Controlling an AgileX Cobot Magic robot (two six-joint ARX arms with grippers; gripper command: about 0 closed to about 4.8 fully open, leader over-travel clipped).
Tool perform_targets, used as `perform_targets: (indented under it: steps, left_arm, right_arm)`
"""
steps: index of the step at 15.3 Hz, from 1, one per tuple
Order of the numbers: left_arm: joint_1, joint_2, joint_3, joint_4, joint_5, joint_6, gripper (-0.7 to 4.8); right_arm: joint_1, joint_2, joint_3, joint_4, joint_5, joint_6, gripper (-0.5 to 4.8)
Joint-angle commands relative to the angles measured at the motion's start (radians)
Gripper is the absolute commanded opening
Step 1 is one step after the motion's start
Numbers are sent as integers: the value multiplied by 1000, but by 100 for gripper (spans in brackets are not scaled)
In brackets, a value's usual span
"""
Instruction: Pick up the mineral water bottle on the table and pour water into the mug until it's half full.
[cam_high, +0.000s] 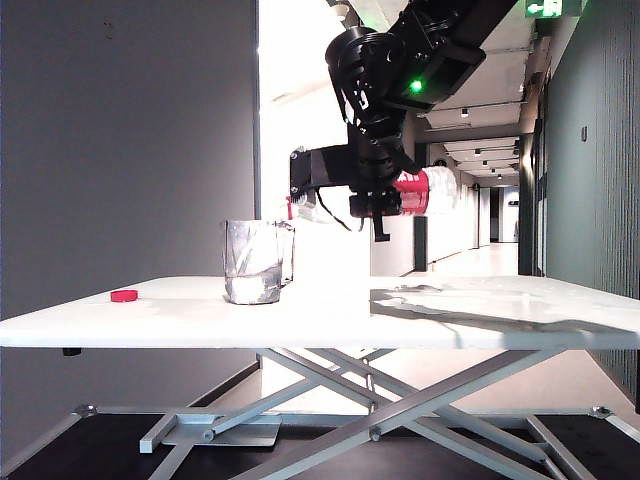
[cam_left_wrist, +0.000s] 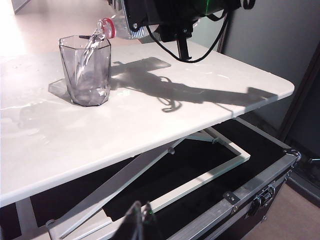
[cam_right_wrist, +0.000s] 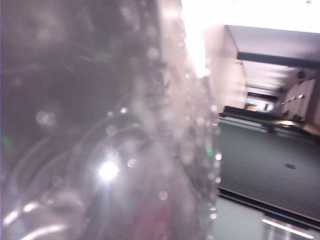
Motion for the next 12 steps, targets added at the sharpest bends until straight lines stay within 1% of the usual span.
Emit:
perform_targets:
  steps: [1, 4, 7, 8, 9, 12]
  left_arm:
    - [-1, 0, 1, -5, 4, 0, -5]
    - [-1, 0, 1, -5, 4, 0, -5]
    - [-1, 0, 1, -5, 3, 1, -5]
    - [-1, 0, 1, -5, 3, 1, -5]
    - [-1, 0, 1, -5, 3, 1, -5]
    - [-1, 0, 1, -5, 4, 1, -5]
  right_arm:
    - [2, -11, 10, 76, 10, -24, 147]
    - [4, -11, 10, 76, 9, -21, 147]
    - [14, -11, 10, 62, -55, 154, 147]
    - [16, -11, 10, 46, -89, 243, 147]
    - [16, -11, 10, 23, -141, 386, 147]
    - [8, -11, 10, -4, -242, 683, 147]
